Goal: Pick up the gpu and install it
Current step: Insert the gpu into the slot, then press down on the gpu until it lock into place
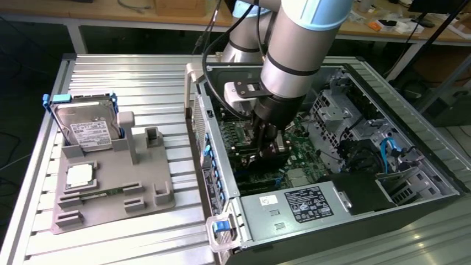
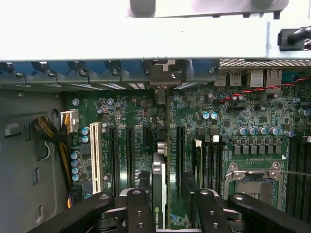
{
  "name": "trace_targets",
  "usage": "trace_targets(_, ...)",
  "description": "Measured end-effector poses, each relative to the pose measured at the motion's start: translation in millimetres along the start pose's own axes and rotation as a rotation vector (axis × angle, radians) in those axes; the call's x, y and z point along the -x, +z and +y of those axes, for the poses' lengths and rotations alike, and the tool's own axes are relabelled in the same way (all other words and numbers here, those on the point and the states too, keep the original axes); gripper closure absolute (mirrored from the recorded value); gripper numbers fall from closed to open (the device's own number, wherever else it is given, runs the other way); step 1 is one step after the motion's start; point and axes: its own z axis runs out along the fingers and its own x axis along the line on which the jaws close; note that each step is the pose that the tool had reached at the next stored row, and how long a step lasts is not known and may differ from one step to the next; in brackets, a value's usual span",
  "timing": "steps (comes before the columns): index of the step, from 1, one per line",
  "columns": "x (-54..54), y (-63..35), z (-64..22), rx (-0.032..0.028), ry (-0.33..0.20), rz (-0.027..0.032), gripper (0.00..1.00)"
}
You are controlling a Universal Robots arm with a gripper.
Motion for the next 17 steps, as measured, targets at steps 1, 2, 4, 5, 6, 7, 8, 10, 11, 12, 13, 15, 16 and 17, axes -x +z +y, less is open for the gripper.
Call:
trace_targets(1, 0.0, 0.0, 0.0, 0.0000, 0.000, 0.0000, 0.68)
trace_targets(2, 0.0, 0.0, 0.0, 0.0000, 0.000, 0.0000, 0.74)
trace_targets(4, 0.0, 0.0, 0.0, 0.0000, 0.000, 0.0000, 0.80)
trace_targets(5, 0.0, 0.0, 0.0, 0.0000, 0.000, 0.0000, 0.86)
trace_targets(6, 0.0, 0.0, 0.0, 0.0000, 0.000, 0.0001, 0.86)
trace_targets(7, 0.0, 0.0, 0.0, 0.0000, 0.000, 0.0000, 0.86)
trace_targets(8, 0.0, 0.0, 0.0, 0.0000, 0.000, 0.0000, 0.89)
trace_targets(10, 0.0, 0.0, 0.0, 0.0001, 0.000, 0.0001, 0.89)
trace_targets(11, 0.0, 0.0, 0.0, 0.0000, 0.000, 0.0000, 0.89)
trace_targets(12, 0.0, 0.0, 0.0, 0.0000, 0.000, 0.0000, 0.89)
trace_targets(13, 0.0, 0.0, 0.0, 0.0000, 0.000, 0.0000, 0.89)
trace_targets(15, 0.0, 0.0, 0.0, 0.0000, 0.000, 0.0001, 0.89)
trace_targets(16, 0.0, 0.0, 0.0, 0.0000, 0.000, 0.0000, 0.89)
trace_targets(17, 0.0, 0.0, 0.0, 0.0000, 0.000, 0.0000, 0.89)
